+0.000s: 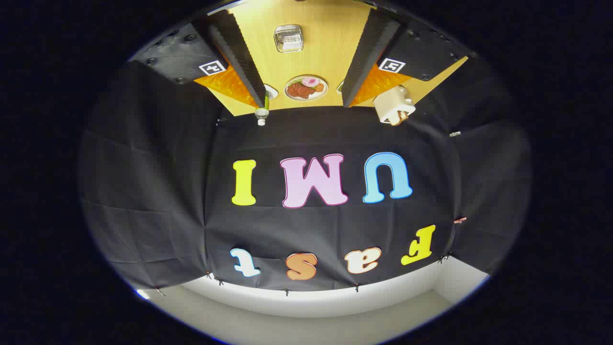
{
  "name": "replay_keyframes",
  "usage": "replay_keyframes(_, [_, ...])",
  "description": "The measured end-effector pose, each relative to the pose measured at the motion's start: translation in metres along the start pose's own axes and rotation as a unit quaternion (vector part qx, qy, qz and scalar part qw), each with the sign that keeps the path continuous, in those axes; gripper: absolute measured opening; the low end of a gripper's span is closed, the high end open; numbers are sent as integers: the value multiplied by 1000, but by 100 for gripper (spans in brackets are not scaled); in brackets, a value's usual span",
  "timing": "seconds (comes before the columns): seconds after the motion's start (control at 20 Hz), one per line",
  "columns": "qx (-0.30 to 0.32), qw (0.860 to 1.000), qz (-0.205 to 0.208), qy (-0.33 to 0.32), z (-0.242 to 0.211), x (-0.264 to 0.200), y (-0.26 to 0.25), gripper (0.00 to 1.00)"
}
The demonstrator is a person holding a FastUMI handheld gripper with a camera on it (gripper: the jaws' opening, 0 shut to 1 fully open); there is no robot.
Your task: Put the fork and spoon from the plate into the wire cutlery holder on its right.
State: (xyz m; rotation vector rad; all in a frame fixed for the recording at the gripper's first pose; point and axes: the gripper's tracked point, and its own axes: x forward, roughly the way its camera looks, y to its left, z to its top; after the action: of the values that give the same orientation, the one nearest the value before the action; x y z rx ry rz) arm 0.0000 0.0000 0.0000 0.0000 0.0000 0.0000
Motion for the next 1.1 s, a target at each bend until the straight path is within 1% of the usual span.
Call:
replay_keyframes(0.25, [0, 1000, -5, 2, -3, 1, 7, 99])
replay_keyframes(0.5, [-3, 1000, 6, 20, -19, 3, 28, 99])
replay_keyframes(0.8, [3, 999, 9, 34, -34, 5, 52, 99])
replay_keyframes(0.95, [8, 998, 18, 60, -50, 9, 71, 99])
replay_keyframes(1.1, [10, 994, 35, 103, -73, 15, 96, 99])
